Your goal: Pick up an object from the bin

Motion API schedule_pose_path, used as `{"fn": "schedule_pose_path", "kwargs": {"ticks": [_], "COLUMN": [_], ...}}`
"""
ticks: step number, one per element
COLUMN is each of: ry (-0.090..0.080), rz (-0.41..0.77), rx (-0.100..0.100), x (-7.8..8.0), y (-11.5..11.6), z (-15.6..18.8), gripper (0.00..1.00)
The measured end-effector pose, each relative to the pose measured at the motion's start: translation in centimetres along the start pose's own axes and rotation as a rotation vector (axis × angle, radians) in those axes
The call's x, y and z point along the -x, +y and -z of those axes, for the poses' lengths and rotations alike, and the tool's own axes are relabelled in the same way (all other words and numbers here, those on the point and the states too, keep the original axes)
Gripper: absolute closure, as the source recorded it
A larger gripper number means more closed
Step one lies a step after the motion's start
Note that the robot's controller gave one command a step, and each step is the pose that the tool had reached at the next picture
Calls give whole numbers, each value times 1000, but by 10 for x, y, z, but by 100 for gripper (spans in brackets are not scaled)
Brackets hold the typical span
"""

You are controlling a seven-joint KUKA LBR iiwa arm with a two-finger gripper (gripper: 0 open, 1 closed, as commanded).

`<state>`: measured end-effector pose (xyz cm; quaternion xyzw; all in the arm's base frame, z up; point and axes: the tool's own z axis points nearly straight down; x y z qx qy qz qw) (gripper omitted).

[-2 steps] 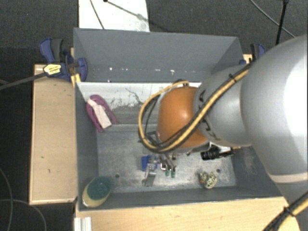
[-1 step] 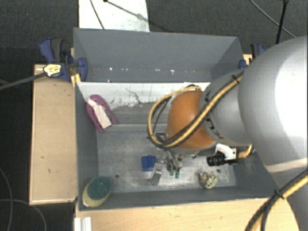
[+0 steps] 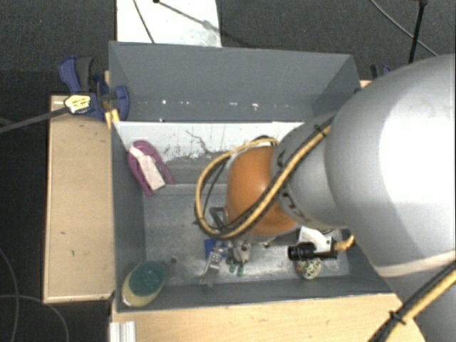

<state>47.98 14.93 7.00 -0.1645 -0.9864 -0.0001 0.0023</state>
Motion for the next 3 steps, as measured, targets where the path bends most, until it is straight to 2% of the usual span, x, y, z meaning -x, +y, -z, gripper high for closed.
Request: {"fn": "schedule_pose_path", "kwargs": {"ticks": [1,2,3], "ry": [-1,-8,-10], "rz": [-4,-2,2], "rx": [0,3,5], "x": [1,2,3], "y": [-1,-1,0], "z": [1,32,94], "gripper": [100,100,100]}}
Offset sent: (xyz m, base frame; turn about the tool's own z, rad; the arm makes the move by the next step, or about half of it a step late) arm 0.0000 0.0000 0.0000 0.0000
